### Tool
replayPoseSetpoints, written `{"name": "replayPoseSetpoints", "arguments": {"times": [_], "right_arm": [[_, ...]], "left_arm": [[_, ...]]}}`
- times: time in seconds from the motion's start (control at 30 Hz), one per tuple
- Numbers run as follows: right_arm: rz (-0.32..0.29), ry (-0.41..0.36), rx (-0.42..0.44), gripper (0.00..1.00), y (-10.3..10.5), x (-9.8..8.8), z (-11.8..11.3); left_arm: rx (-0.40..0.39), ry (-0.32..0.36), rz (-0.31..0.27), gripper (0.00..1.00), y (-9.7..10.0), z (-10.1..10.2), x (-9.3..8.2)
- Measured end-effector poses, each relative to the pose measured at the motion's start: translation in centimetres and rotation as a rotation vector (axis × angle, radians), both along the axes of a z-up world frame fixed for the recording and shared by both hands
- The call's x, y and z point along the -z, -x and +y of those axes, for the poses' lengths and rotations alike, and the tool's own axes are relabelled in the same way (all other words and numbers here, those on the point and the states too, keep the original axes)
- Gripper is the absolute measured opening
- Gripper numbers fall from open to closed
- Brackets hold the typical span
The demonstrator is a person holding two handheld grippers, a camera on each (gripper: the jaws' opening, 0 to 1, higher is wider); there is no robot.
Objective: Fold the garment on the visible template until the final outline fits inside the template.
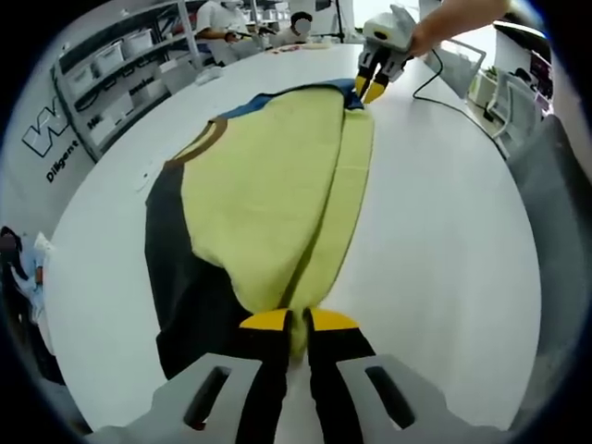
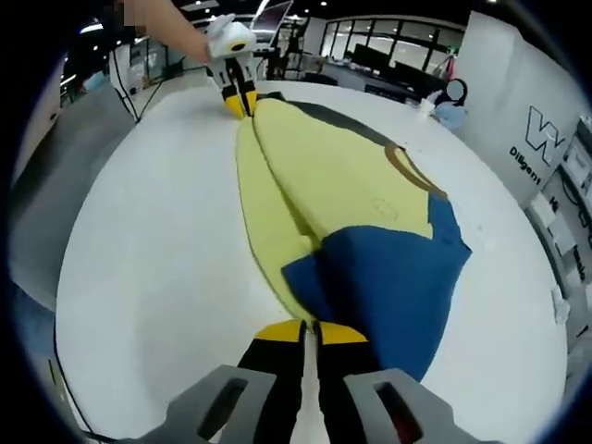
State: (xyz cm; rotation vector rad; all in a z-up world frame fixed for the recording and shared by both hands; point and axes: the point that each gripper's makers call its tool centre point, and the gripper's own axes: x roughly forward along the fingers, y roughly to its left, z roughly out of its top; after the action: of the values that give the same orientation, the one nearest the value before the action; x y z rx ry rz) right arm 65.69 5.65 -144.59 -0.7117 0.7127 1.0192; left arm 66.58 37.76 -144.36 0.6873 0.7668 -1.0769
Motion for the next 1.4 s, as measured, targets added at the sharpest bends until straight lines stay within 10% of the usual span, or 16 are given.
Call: {"name": "replayPoseSetpoints", "arguments": {"times": [0.33, 1.4], "right_arm": [[0.002, 0.006, 0.010, 0.00, 0.1, -0.5, -0.4], [-0.043, -0.191, -0.027, 0.00, 4.0, -12.0, -0.8]], "left_arm": [[0.008, 0.004, -0.005, 0.04, 0.3, 0.0, -0.8], [-0.039, 0.198, 0.012, 0.03, 2.4, -0.3, -11.1]]}}
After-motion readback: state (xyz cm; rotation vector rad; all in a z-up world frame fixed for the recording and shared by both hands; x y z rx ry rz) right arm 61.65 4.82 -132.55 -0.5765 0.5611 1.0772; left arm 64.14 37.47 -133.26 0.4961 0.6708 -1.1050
